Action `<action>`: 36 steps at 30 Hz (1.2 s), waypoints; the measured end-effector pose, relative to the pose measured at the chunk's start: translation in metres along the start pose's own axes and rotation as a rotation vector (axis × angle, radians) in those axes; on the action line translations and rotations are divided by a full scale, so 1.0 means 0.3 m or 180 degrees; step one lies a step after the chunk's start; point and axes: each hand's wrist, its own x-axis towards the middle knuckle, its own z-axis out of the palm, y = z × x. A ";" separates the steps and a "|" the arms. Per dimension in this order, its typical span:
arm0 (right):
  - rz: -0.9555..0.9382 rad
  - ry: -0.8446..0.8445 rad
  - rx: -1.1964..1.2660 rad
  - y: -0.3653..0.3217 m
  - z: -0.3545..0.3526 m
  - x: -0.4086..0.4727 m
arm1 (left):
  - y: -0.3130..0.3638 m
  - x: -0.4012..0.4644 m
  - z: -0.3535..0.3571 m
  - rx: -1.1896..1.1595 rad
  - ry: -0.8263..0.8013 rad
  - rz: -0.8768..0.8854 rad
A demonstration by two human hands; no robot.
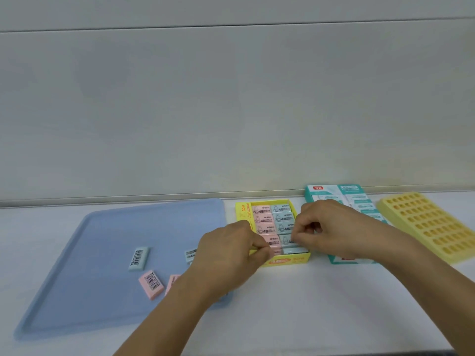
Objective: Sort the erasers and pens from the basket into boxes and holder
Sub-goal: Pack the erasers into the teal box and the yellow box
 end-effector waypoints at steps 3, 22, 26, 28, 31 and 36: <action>-0.0018 -0.0091 0.0074 -0.007 0.008 0.019 | -0.001 0.004 0.001 0.0059 -0.0023 0.0027; -0.0064 -0.0456 -0.0290 -0.014 0.016 0.057 | -0.013 0.011 0.009 -0.0088 -0.0104 0.0003; -0.0079 -0.0417 -0.0369 -0.023 0.004 0.050 | -0.010 0.011 0.008 -0.0108 -0.0100 0.0001; -0.0142 -0.0318 -0.0526 -0.030 0.002 0.041 | -0.011 0.011 0.009 -0.0112 -0.0096 -0.0005; -0.0275 -0.0170 -0.0935 -0.038 0.011 0.024 | -0.011 0.011 0.011 -0.0097 -0.0082 -0.0004; -0.0551 0.0009 -0.1441 -0.051 0.030 0.002 | -0.011 0.010 0.014 -0.0116 -0.0027 -0.0024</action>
